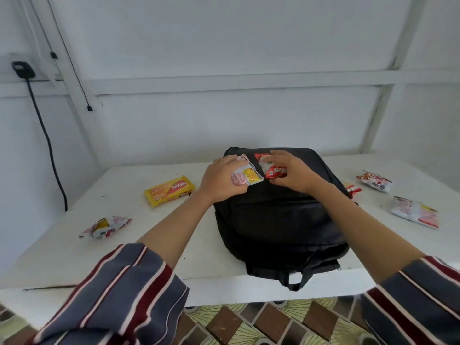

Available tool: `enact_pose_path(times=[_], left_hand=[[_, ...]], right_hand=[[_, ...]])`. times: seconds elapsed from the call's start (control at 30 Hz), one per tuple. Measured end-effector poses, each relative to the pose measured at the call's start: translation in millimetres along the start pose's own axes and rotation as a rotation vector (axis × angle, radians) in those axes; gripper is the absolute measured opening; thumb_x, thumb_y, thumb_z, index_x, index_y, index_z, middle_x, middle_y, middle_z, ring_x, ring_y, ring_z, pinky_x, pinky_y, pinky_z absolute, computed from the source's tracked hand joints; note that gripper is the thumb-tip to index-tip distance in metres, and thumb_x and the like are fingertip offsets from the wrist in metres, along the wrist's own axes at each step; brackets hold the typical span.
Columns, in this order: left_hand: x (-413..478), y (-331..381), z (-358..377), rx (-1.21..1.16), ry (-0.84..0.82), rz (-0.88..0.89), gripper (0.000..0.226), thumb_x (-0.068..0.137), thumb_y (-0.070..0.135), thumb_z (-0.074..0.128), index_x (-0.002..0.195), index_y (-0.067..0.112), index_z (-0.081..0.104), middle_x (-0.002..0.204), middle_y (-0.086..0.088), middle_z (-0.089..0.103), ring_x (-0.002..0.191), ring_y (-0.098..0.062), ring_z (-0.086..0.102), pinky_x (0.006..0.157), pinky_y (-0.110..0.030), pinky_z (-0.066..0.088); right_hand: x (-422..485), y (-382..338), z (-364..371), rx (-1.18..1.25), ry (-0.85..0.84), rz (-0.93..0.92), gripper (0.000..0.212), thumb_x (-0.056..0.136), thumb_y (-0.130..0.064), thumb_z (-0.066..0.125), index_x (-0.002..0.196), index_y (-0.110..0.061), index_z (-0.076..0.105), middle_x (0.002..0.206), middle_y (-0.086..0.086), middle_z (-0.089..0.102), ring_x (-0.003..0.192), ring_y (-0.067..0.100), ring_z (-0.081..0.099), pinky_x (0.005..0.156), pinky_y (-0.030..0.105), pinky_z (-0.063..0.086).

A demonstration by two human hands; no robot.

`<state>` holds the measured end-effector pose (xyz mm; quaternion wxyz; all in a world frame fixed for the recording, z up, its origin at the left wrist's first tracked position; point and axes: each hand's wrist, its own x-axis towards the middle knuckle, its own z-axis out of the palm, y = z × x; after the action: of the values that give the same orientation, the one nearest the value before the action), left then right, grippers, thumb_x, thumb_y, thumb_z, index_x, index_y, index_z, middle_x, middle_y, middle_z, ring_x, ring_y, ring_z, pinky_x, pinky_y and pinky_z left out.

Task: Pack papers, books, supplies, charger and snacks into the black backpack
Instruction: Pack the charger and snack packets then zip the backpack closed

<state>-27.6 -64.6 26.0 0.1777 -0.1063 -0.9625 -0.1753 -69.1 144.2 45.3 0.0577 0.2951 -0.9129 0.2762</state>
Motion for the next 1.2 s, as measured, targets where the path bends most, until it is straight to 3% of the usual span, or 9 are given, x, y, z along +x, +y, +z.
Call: enact_pose_path(times=[0.17,0.3,0.47,0.63,0.73,1.0,1.2], left_hand=[[22.8,18.3,25.8,-0.065,-0.049,0.017,0.068,0.074,0.035,0.072,0.137,0.026,0.045,0.147,0.001,0.036,0.133,-0.022,0.032,0.106,-0.033,0.026],[31.5,26.6,40.6,-0.150,-0.100,0.005,0.066,0.076,0.032,0.071,0.137,0.026,0.045,0.149,0.001,0.032,0.136,-0.019,0.028,0.109,-0.033,0.025],[39.8,30.2,45.9,-0.219,-0.110,-0.014,0.060,0.078,0.027,0.072,0.133,0.028,0.049,0.151,-0.005,0.019,0.141,-0.023,0.011,0.114,-0.040,0.018],[41.4,32.5,50.0,-0.148,-0.103,-0.003,0.054,0.085,0.029,0.064,0.136,0.029,0.046,0.125,-0.002,0.030,0.122,-0.017,0.022,0.103,-0.025,0.024],[40.4,33.2,51.3,-0.158,-0.131,-0.021,0.055,0.089,0.030,0.059,0.140,0.031,0.039,0.127,-0.002,0.034,0.124,-0.017,0.026,0.100,-0.023,0.026],[23.1,37.6,51.0,-0.186,0.003,0.008,0.054,0.087,0.028,0.063,0.137,0.022,0.044,0.139,-0.004,0.034,0.130,-0.019,0.029,0.104,-0.027,0.028],[5.6,41.9,47.9,-0.193,0.216,0.114,0.026,0.084,0.020,0.066,0.110,0.015,0.065,0.114,-0.002,0.055,0.109,-0.011,0.046,0.083,-0.014,0.038]], right_hand=[[-7.4,35.9,-14.8,-0.010,-0.026,0.048,0.064,0.083,-0.010,0.065,0.140,-0.020,0.040,0.151,0.003,0.028,0.135,0.021,0.032,0.100,0.021,0.027],[-8.1,52.8,-18.1,0.011,-0.042,0.058,0.067,0.083,-0.013,0.065,0.142,-0.022,0.035,0.151,0.001,0.028,0.133,0.021,0.034,0.102,0.027,0.032],[-5.0,63.2,-21.0,0.034,-0.052,0.041,0.064,0.084,-0.015,0.065,0.141,-0.026,0.037,0.152,0.000,0.027,0.132,0.021,0.036,0.098,0.023,0.032],[-4.4,66.0,-20.4,0.029,-0.056,0.039,0.062,0.084,-0.016,0.065,0.139,-0.025,0.039,0.150,0.004,0.023,0.132,0.022,0.033,0.097,0.024,0.033],[-6.5,65.3,-20.5,0.028,-0.042,0.041,0.061,0.085,-0.015,0.065,0.139,-0.024,0.039,0.143,0.006,0.025,0.127,0.022,0.036,0.093,0.019,0.034],[-19.8,62.1,-24.6,0.051,-0.005,0.085,0.061,0.085,-0.016,0.064,0.140,-0.025,0.038,0.142,0.007,0.027,0.127,0.023,0.034,0.094,0.021,0.030],[-34.1,57.7,-25.8,0.080,0.006,0.078,0.062,0.085,-0.014,0.064,0.139,-0.026,0.037,0.143,0.007,0.028,0.127,0.023,0.036,0.095,0.022,0.029]])
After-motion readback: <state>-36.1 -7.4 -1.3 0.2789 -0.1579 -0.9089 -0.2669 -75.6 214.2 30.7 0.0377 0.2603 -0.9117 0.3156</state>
